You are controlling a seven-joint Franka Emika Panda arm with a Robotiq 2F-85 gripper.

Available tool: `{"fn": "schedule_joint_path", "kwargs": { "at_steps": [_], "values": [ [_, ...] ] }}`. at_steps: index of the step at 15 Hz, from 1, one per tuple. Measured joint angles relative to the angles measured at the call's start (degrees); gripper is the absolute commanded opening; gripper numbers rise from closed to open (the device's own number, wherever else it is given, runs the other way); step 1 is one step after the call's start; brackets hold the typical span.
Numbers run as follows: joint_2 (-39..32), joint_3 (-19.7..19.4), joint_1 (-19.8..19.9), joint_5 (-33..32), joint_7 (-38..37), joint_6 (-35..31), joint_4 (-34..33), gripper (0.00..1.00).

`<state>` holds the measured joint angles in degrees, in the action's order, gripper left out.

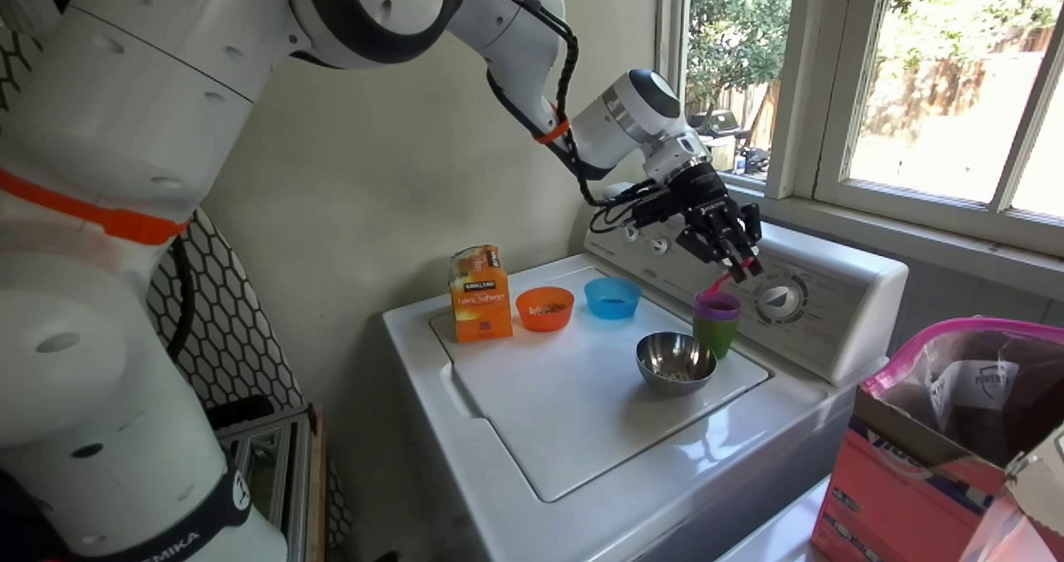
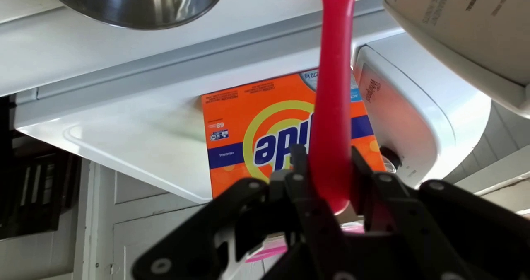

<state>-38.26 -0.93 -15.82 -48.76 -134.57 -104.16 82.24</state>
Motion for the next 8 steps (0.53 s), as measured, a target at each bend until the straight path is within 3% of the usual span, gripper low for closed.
{"fn": "schedule_joint_path", "kwargs": {
  "at_steps": [8],
  "values": [
    [-3.59, -0.49, -0.62, -2.36, 5.18, 3.15, -4.30, 0.06]
  ]
}}
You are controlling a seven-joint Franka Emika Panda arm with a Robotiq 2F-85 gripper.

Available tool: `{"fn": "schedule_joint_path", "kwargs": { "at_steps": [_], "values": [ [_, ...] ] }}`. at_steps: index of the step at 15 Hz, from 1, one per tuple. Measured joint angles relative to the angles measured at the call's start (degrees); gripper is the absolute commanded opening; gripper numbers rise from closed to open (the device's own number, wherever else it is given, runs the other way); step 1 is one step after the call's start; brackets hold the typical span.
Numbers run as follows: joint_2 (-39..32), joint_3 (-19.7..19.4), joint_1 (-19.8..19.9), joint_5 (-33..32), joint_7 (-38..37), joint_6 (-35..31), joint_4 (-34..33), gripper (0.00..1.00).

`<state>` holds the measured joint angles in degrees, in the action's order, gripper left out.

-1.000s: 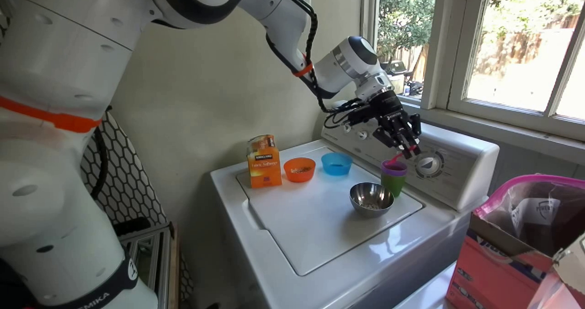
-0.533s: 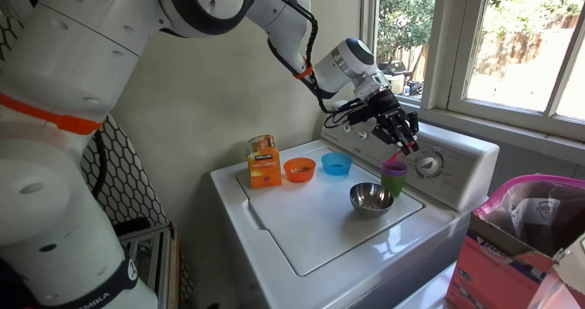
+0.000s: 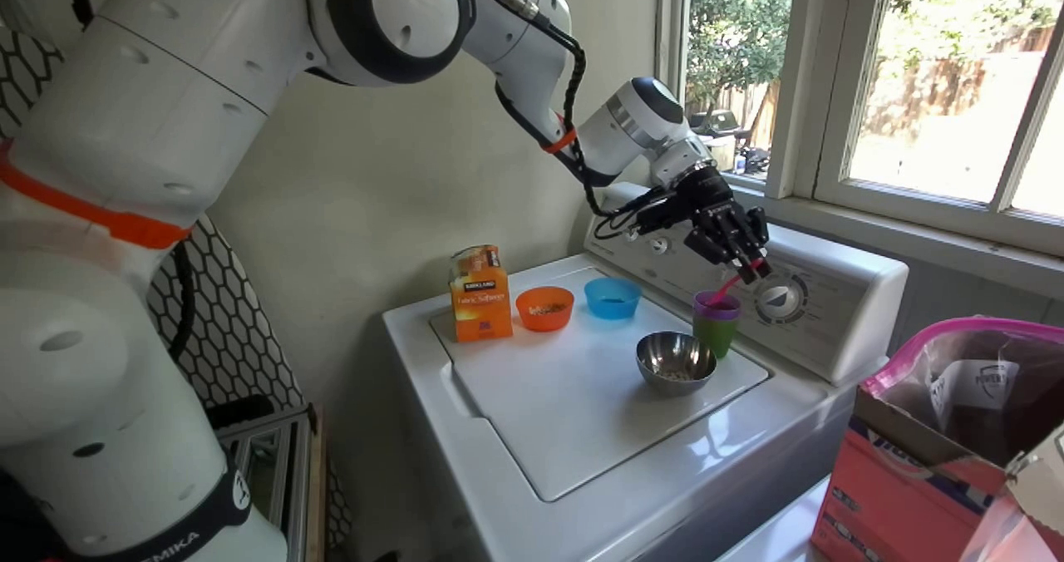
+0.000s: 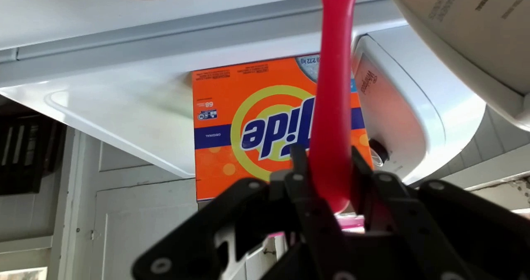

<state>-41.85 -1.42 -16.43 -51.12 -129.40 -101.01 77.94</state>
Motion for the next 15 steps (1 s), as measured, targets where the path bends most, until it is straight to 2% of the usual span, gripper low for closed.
{"fn": "schedule_joint_path", "kwargs": {
  "at_steps": [11, 15],
  "values": [
    [-2.44, 0.08, -1.74, -0.67, 5.29, 0.00, -1.71, 0.06],
    [-3.60, -0.43, -1.85, -1.54, 8.45, 0.27, -4.23, 0.06]
  ]
}}
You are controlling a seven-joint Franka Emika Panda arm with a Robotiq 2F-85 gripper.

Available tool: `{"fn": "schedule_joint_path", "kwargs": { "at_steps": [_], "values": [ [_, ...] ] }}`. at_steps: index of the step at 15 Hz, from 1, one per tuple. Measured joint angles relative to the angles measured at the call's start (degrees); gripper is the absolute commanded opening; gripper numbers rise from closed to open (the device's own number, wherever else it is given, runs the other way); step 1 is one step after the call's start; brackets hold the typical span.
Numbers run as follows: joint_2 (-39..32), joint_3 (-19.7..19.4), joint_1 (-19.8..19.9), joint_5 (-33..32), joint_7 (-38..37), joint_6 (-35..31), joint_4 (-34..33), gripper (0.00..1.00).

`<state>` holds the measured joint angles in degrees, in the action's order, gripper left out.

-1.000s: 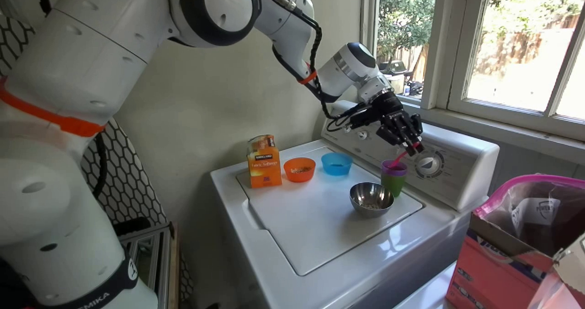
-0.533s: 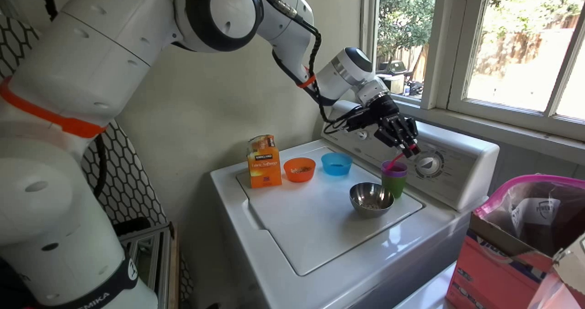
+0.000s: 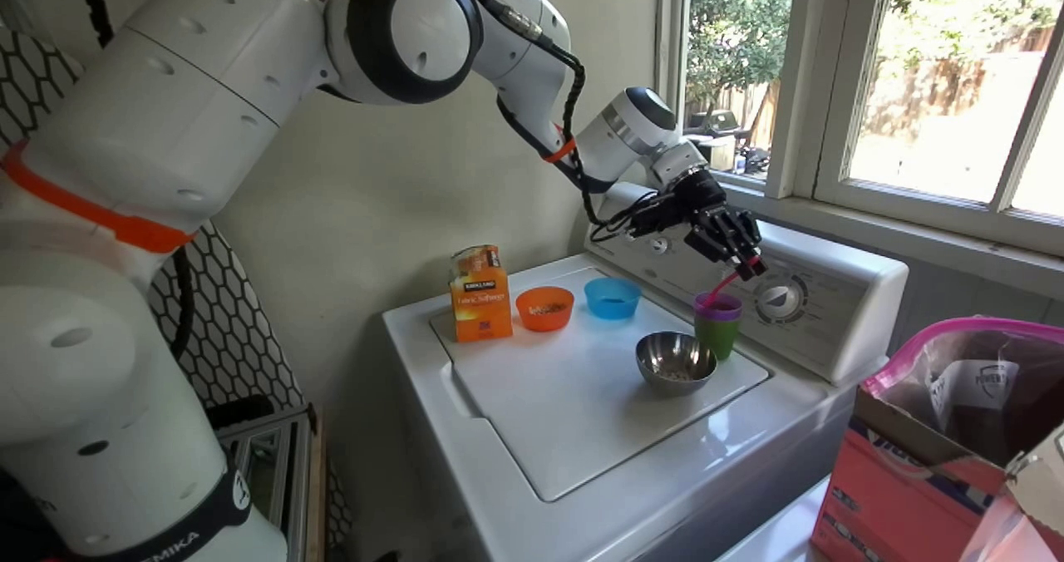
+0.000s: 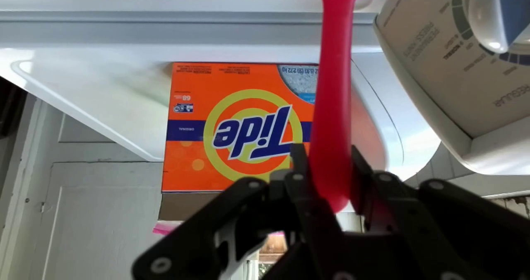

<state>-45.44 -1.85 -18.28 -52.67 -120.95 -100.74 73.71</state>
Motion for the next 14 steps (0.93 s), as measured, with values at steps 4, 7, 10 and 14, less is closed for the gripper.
{"fn": "schedule_joint_path", "kwargs": {
  "at_steps": [4, 7, 10, 14],
  "values": [
    [-1.74, -0.97, -0.07, -2.15, 4.51, 2.37, -3.48, 0.06],
    [-2.91, -1.07, -0.14, -3.26, 7.45, 2.95, -5.07, 0.06],
    [-3.98, -1.05, -0.46, -3.42, 9.73, 2.96, -6.13, 0.06],
    [-4.90, -0.81, -0.82, -3.42, 11.84, 2.96, -6.61, 0.06]
  ]
}}
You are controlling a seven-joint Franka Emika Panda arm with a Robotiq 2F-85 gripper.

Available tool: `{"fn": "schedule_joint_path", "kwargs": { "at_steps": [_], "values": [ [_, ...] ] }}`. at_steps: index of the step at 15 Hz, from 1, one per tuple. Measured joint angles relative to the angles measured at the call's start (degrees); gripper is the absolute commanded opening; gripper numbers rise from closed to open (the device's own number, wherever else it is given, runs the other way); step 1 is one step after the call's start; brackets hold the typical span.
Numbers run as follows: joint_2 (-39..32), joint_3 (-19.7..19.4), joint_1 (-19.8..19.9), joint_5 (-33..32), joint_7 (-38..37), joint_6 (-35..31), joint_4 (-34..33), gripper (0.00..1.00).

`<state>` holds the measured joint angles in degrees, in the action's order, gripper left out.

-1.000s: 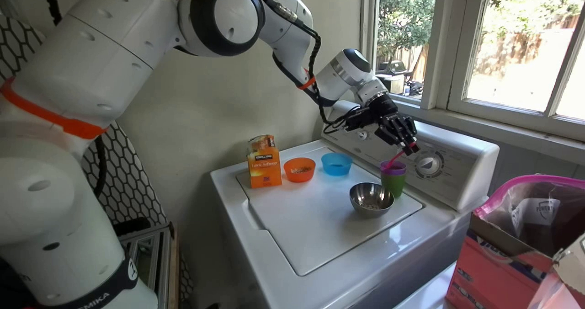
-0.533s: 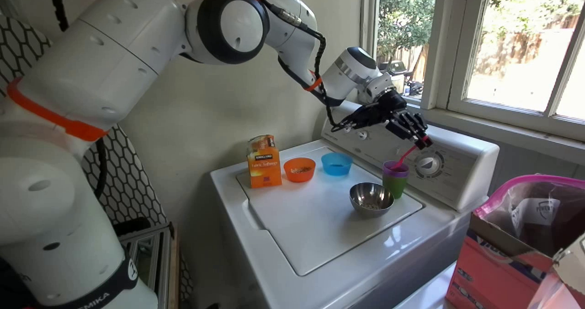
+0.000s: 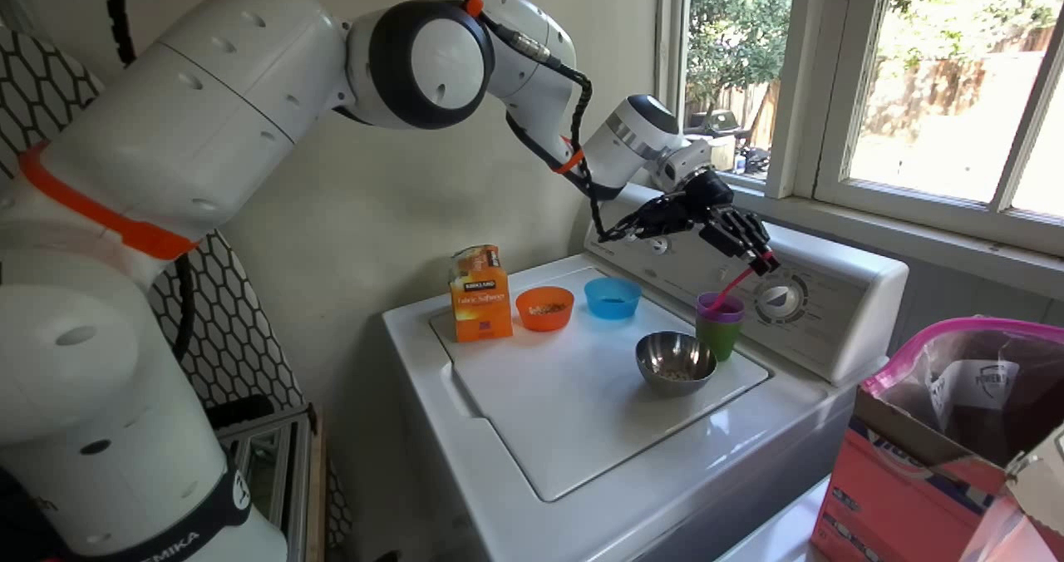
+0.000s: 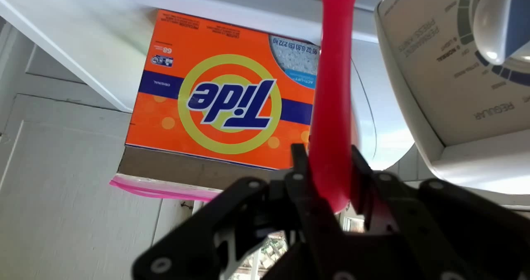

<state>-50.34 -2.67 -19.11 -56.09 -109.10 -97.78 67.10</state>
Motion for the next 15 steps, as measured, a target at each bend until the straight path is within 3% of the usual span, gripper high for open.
{"fn": "schedule_joint_path", "kwargs": {
  "at_steps": [5, 7, 9, 15],
  "values": [
    [-0.98, 0.16, 0.03, 0.43, 1.00, 0.00, -0.21, 0.06],
    [-1.48, 0.17, 0.06, 0.69, 1.22, 0.00, -0.21, 0.52],
    [-1.93, 0.20, 0.06, 1.11, 1.22, 0.00, -0.21, 0.55],
    [-2.09, 0.17, 0.17, 2.98, 0.87, 0.00, -0.89, 0.99]
  ]
}}
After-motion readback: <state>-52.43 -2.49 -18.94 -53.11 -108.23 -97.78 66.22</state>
